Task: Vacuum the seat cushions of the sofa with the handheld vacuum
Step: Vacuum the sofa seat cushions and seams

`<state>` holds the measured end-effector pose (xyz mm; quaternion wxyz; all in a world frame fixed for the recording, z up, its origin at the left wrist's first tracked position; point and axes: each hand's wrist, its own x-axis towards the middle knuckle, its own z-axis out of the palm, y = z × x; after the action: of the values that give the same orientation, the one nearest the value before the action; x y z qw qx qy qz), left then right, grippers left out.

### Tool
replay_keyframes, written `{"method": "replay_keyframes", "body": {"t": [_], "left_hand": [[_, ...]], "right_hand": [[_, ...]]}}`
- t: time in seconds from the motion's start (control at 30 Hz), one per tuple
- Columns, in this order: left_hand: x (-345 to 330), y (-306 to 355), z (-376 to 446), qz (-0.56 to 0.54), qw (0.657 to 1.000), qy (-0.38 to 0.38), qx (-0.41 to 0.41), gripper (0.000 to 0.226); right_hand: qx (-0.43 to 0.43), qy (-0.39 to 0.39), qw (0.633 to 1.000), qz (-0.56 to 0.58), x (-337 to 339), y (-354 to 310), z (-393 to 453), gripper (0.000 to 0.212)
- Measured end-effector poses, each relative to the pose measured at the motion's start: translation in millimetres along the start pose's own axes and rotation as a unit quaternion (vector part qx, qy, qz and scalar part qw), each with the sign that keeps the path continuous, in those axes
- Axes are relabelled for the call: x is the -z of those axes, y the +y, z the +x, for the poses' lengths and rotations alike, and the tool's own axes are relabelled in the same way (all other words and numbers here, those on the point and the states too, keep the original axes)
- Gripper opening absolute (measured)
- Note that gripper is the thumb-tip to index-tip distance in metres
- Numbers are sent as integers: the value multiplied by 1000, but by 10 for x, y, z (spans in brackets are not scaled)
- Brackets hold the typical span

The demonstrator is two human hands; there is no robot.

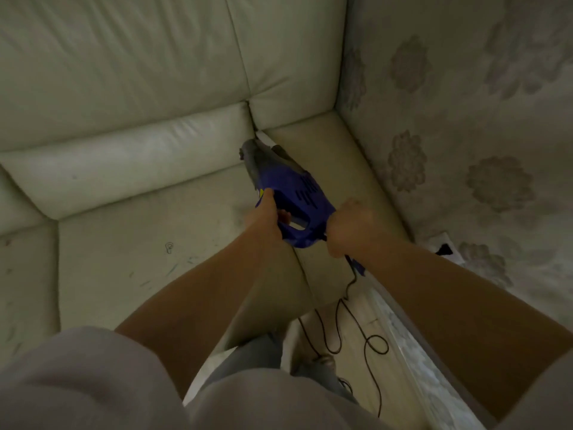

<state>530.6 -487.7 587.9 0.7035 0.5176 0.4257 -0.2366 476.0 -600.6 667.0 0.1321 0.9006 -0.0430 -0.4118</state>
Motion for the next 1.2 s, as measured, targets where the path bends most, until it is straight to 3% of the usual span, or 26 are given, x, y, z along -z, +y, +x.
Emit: {"method": "replay_keyframes", "body": {"t": [0.1,0.17,0.2,0.27,0.33,0.57,0.67,0.8,1.07,1.17,1.2], "left_hand": [[-35,-16,43,17,1000,-22,6,43],[-124,-75,71,20,1000,-19,7,60],[-172,-107,72,24,999,-21,3,65],[-268,-160,55,26,999,-31,2,71],[-366,-194,3,24,999,-34,11,72],[-638,-289,-133,60,997,-47,6,67],[-704,-365,-141,61,997,-36,6,58],[-822,-456,-155,36,997,-65,4,70],[-1052,-674,-271,48,997,-54,-19,72],[-1118,-761,-281,39,997,-71,-20,72],[-1135,-784,-290,35,997,-72,-19,71]], "right_hand": [[1,-64,994,90,-13,87,39,31],[13,-92,992,88,-24,173,27,14],[16,-86,992,91,-38,210,40,9],[23,-80,993,82,-64,299,66,30],[19,-70,994,87,-91,423,100,34],[-28,-24,998,59,-108,738,80,11],[-8,-17,997,70,-177,841,91,26],[-13,-17,998,51,-266,988,23,35],[-49,-3,993,109,-431,1296,-113,34],[-57,21,989,131,-526,1381,-181,18],[-62,29,988,135,-554,1404,-199,27]]}}
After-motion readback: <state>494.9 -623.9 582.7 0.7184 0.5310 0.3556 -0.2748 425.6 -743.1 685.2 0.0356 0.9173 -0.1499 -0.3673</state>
